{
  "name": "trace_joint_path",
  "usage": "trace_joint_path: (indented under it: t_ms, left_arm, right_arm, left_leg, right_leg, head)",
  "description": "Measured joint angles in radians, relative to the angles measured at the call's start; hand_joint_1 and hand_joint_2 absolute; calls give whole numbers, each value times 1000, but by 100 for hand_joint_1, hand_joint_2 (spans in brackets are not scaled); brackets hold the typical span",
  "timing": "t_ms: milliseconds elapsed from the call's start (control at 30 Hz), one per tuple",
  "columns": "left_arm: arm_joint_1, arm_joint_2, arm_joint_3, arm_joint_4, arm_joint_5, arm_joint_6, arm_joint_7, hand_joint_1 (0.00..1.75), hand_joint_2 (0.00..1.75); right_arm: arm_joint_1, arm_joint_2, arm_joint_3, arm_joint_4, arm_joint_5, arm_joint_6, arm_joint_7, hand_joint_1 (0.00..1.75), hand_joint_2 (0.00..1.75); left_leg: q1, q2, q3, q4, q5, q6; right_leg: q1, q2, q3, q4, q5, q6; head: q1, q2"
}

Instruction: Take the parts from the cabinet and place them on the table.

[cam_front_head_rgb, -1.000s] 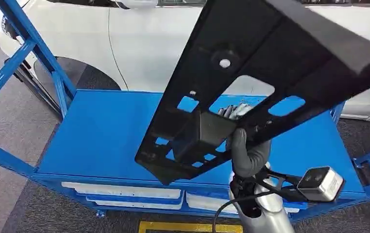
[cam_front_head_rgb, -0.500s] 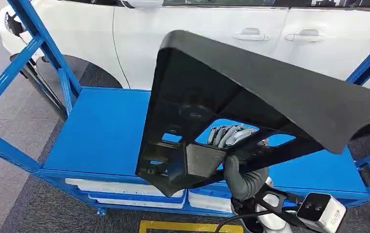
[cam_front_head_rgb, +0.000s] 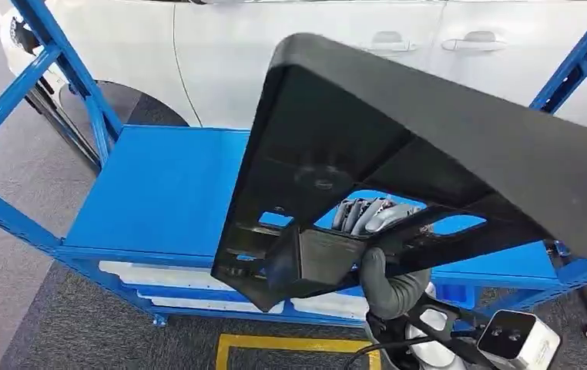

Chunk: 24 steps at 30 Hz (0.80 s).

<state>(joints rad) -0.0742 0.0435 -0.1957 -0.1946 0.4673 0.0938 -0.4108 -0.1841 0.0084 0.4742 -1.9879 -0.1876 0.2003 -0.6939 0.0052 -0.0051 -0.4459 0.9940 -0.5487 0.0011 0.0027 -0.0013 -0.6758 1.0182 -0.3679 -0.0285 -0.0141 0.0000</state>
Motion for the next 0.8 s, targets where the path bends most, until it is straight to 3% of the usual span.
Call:
trace_joint_path:
  t_ms: [33,133,167,200,233,267,300,333,367,400,433,467,500,533,567,667,700,733,767,800]
  left_arm:
    - [-3,4,0,0,-3,0,4,0,0]
    - [-6,5,0,0,-9,2,12,0,0]
    - [-4,5,0,0,-11,2,16,0,0]
    - [-4,3,-1,0,-14,2,17,0,0]
    - [-5,3,-2,0,-16,2,21,0,0]
    - [-6,3,-2,0,-18,2,23,0,0]
    - [-7,3,-3,0,-19,2,24,0,0]
    - [-7,3,-4,0,-20,2,24,0,0]
    - [-7,3,-5,0,-21,2,25,0,0]
    - [-7,2,-6,0,-22,2,26,0,0]
    - [-8,2,-6,0,-22,1,27,0,0]
    - [-10,0,-7,0,-25,-1,27,0,0]
    - [-13,0,-7,0,-28,-1,29,0,0]
    - [-15,0,-7,0,-28,-1,31,0,0]
    - [-18,0,-7,0,-28,-1,32,0,0]
    - [-18,0,-7,0,-28,-1,33,0,0]
    - [-14,-1,-7,1,-27,-1,33,0,0]
    - [-13,-2,-7,1,-27,-1,33,0,0]
    - [-13,-2,-7,1,-27,-1,33,0,0]
    - [-13,-2,-7,1,-27,0,33,0,0]
  right_arm:
    - [0,-1,4,-1,7,0,0,150,175]
    - [-9,-8,12,-1,9,-2,0,150,175]
    - [-10,-10,13,-1,9,-5,0,150,175]
    - [-11,-15,14,-1,8,-6,-1,150,175]
    - [-12,-21,14,-2,8,-6,-1,150,175]
    - [-13,-27,15,-2,8,-7,0,150,175]
    - [-13,-32,16,-2,8,-8,0,150,175]
    - [-13,-37,16,-2,8,-10,0,150,175]
    - [-13,-40,16,-1,6,-12,0,150,175]
    - [-14,-45,16,0,2,-15,0,150,175]
    - [-16,-48,16,0,0,-18,0,150,175]
    - [-20,-51,17,0,-2,-20,0,150,175]
    - [-28,-53,19,-1,-5,-19,0,150,175]
    - [-36,-54,22,-1,-7,-19,0,150,175]
    - [-42,-55,26,-2,-8,-18,0,150,175]
    - [-48,-59,31,-2,-15,-18,2,150,175]
    - [-53,-61,32,-1,-17,-18,2,150,175]
    - [-57,-62,34,-1,-19,-17,2,150,175]
    - [-62,-63,36,-1,-24,-18,2,150,175]
    - [-64,-64,36,-1,-26,-18,2,150,175]
  left_leg:
    - [-6,3,-3,-15,-3,0]
    - [-17,1,-15,-15,25,13]
    - [-12,2,-20,-26,39,17]
    - [-4,10,-33,-33,63,21]
    - [-4,10,-47,-34,77,29]
    - [-4,11,-65,-34,91,31]
    - [-4,11,-82,-33,104,31]
    - [-4,11,-101,-31,117,29]
    - [-4,12,-117,-29,128,27]
    - [-3,13,-135,-25,138,25]
    - [-2,13,-150,-20,146,22]
    - [0,13,-167,-13,153,18]
    - [1,13,-181,-1,159,12]
    - [-2,12,-192,8,163,7]
    - [-3,11,-199,18,167,2]
    - [-1,10,-201,11,193,-18]
    - [4,9,-207,17,187,-23]
    - [5,9,-218,37,144,-28]
    - [7,9,-240,106,65,-34]
    - [7,9,-259,176,12,-39]
  right_leg:
    - [6,-1,-1,-2,8,8]
    - [-8,-3,0,-15,36,27]
    - [-5,-2,-1,-20,47,33]
    - [-9,2,-11,-16,28,37]
    - [-8,3,-28,20,-35,41]
    - [-10,2,-49,97,-114,47]
    - [-13,2,-69,184,-174,51]
    - [-15,2,-82,266,-208,55]
    - [-16,2,-81,313,-208,57]
    - [-17,2,-60,316,-179,59]
    - [-18,1,-19,282,-143,60]
    - [-19,1,42,208,-114,60]
    - [-20,1,119,108,-112,61]
    - [-20,2,175,26,-155,59]
    - [-13,7,196,-18,-171,44]
    - [-7,5,181,-9,-154,20]
    - [-14,0,170,-16,-140,7]
    - [-14,-1,160,-16,-129,3]
    - [-13,-1,142,-16,-114,-4]
    - [-12,-1,128,-15,-103,-5]
  head:
    - [0,0]
    - [-1,0]
    - [-1,0]
    - [-1,0]
    - [-1,0]
    - [-1,0]
    - [-1,0]
    - [-1,0]
    - [-1,0]
    - [-1,0]
    - [-1,0]
    - [-1,0]
    - [-1,0]
    - [-1,0]
    - [-3,0]
    - [-3,0]
    - [-2,0]
    - [-3,0]
    - [-3,0]
    - [-3,0]
